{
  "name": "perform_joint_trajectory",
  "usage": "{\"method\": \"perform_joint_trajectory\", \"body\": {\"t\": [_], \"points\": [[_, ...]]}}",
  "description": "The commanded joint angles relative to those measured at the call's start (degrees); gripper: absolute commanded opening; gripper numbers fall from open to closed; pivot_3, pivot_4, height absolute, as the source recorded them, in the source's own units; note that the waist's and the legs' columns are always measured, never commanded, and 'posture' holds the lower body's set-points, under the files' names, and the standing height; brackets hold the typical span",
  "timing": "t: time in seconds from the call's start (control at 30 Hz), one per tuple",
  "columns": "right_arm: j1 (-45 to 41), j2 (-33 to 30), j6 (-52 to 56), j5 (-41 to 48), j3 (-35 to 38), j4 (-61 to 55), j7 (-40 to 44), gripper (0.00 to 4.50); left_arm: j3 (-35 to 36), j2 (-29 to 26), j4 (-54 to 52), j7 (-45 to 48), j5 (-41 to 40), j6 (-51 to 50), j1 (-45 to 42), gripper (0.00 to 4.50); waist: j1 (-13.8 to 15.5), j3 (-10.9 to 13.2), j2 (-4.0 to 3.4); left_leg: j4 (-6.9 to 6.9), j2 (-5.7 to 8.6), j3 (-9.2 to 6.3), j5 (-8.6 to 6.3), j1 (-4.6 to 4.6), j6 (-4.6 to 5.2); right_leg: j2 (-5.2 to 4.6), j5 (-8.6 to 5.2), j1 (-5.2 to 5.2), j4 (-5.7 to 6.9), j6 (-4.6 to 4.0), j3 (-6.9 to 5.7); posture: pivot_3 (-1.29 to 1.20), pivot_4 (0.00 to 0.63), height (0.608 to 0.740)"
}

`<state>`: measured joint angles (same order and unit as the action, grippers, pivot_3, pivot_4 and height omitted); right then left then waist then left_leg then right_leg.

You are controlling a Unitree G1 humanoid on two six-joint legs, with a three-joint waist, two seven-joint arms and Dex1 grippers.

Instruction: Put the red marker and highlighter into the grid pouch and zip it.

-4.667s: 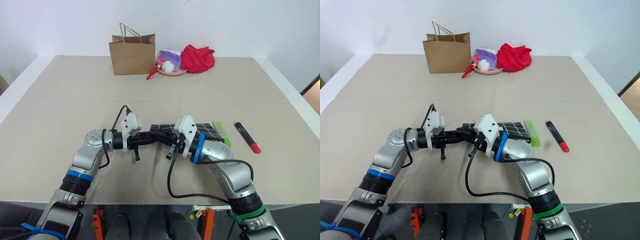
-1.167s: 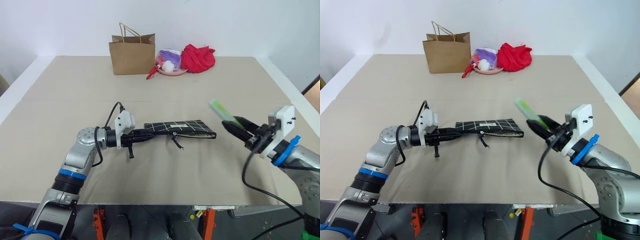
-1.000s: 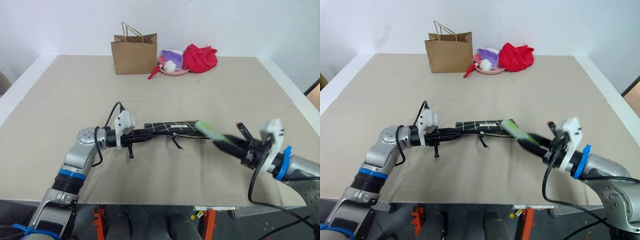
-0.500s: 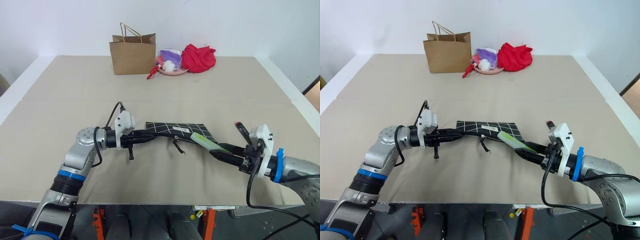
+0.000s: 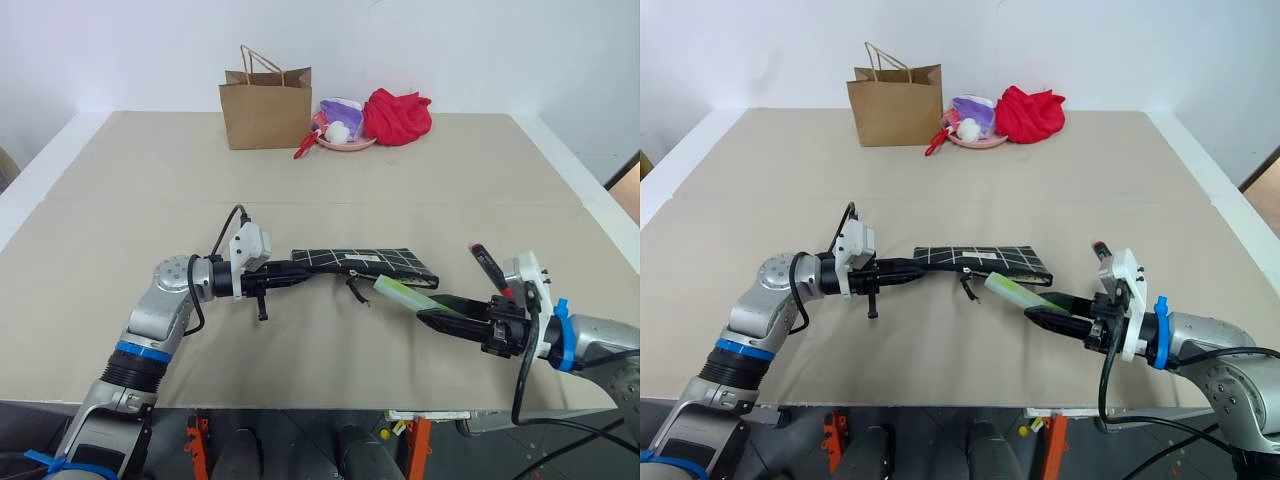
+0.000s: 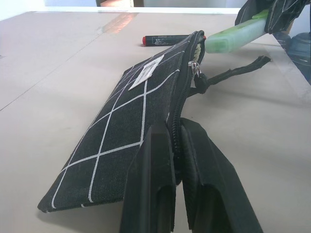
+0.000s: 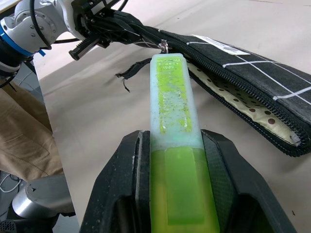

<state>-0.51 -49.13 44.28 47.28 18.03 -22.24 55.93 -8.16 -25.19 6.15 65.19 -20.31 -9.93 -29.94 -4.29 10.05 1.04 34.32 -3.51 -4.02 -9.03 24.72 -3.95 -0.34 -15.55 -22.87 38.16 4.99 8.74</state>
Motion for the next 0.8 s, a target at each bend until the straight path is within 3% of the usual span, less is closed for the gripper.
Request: {"method": "perform_joint_trajectory", "body": {"t": [0.03, 0.43, 0.63, 0.67, 0.73, 0.8], "points": [[-1.5, -1.2, -0.5, -1.0, 0.1, 1.6, 0.2, 1.13, 0.9, 0.5, -1.8, -0.4, -0.6, 0.6, -0.5, 0.0, 0.0, 0.0, 0.0, 0.0, 0.0, 0.0, 0.0, 0.0, 0.0, 0.0, 0.0, 0.0, 0.0, 0.0, 0.0, 0.0, 0.15, 0.74], [-8.0, -3.0, 1.0, -4.7, -6.4, 5.5, 0.9, 1.13, 0.4, 1.4, -2.4, -0.2, -0.6, 0.7, 0.0, 0.0, -0.1, 0.0, 0.0, 0.0, 0.0, 0.0, 0.0, 0.0, 0.0, 0.01, 0.0, 0.0, 0.0, 0.0, 0.0, 0.0, 0.15, 0.74], [-15.2, -1.9, 7.6, -2.8, -9.0, 7.8, -0.9, 1.13, -0.2, 2.1, -3.5, -0.5, -0.6, 0.2, 0.4, 0.0, 0.0, 0.0, -0.01, 0.01, 0.0, 0.0, 0.0, -0.01, 0.0, 0.01, 0.03, -0.01, 0.0, 0.0, 0.0, 0.0, 0.15, 0.74], [-16.2, -1.8, 8.1, -3.2, -9.4, 8.2, -1.2, 1.93, -0.2, 2.2, -3.7, -0.6, -0.6, 0.2, 0.6, 0.0, 0.0, 0.0, -0.01, 0.0, 0.0, 0.0, 0.0, 0.01, 0.0, 0.0, 0.02, -0.01, 0.0, 0.0, 0.0, 0.0, 0.15, 0.74], [-17.2, -1.7, 8.0, -4.3, -10.1, 8.8, -1.4, 2.46, -0.4, 2.3, -4.1, -0.9, -0.7, 0.0, 0.8, 0.0, 0.0, 0.0, -0.01, 0.0, 0.0, 0.0, 0.0, 0.01, 0.0, 0.0, 0.02, -0.01, 0.0, 0.0, 0.0, 0.0, 0.15, 0.74], [-17.2, -1.5, 6.2, -5.6, -10.0, 9.0, -1.7, 3.41, -0.4, 2.5, -4.6, -1.2, -0.9, -0.3, 1.2, 0.0, 0.0, 0.0, -0.01, -0.01, 0.0, 0.0, 0.0, 0.01, 0.0, 0.0, 0.01, -0.01, 0.0, 0.01, 0.0, 0.0, 0.15, 0.74]]}}
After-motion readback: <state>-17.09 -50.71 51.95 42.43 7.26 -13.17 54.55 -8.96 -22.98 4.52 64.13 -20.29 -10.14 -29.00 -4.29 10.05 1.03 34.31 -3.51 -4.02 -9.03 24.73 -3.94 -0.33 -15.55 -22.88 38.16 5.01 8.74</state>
